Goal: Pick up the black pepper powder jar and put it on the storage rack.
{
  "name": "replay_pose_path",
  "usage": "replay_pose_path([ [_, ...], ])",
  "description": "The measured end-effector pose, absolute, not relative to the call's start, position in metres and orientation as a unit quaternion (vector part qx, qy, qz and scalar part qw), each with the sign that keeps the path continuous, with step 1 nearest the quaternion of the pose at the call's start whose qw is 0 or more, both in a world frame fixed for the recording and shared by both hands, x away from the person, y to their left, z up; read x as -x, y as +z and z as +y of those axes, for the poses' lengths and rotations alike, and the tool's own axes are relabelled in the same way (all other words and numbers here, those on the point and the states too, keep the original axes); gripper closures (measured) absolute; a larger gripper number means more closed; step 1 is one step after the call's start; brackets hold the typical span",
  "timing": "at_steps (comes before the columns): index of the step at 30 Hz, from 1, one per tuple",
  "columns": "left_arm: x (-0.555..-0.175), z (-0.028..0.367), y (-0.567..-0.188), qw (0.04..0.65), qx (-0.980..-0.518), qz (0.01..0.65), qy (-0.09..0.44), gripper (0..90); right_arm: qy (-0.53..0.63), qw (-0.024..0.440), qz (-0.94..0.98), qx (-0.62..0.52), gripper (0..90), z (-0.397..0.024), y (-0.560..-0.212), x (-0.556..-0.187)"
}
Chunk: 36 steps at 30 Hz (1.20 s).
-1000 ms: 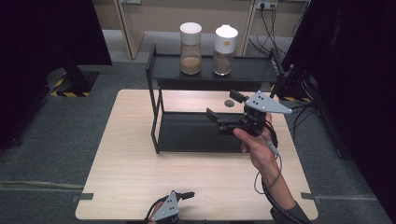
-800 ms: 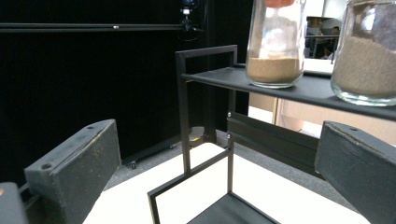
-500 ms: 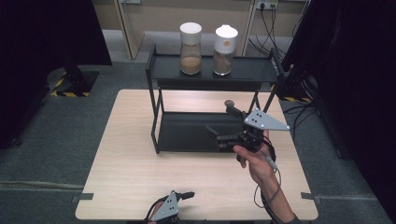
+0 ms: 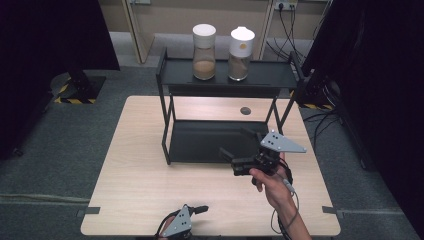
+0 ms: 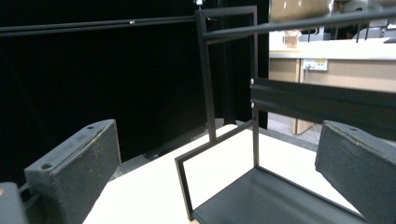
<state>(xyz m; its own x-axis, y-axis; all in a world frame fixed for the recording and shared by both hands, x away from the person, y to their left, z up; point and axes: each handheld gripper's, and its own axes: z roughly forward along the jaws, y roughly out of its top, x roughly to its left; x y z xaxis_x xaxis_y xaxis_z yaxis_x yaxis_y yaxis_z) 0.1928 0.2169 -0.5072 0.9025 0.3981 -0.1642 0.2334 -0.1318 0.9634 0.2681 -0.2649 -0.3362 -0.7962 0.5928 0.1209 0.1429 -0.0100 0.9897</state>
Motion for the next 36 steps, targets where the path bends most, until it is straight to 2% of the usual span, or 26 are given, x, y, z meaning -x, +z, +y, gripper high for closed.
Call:
replay_pose_path([
  [22,-0.192,0.216,-0.507,0.621,-0.752,0.212,0.064,5.2,0.650,0.148,0.695,-0.269,0.7,-0.264,-0.360,-0.264],
  [36,-0.192,0.216,-0.507,0.623,-0.750,0.213,0.064,5.2,0.650,0.155,0.691,-0.275,0.7,-0.273,-0.373,-0.251],
])
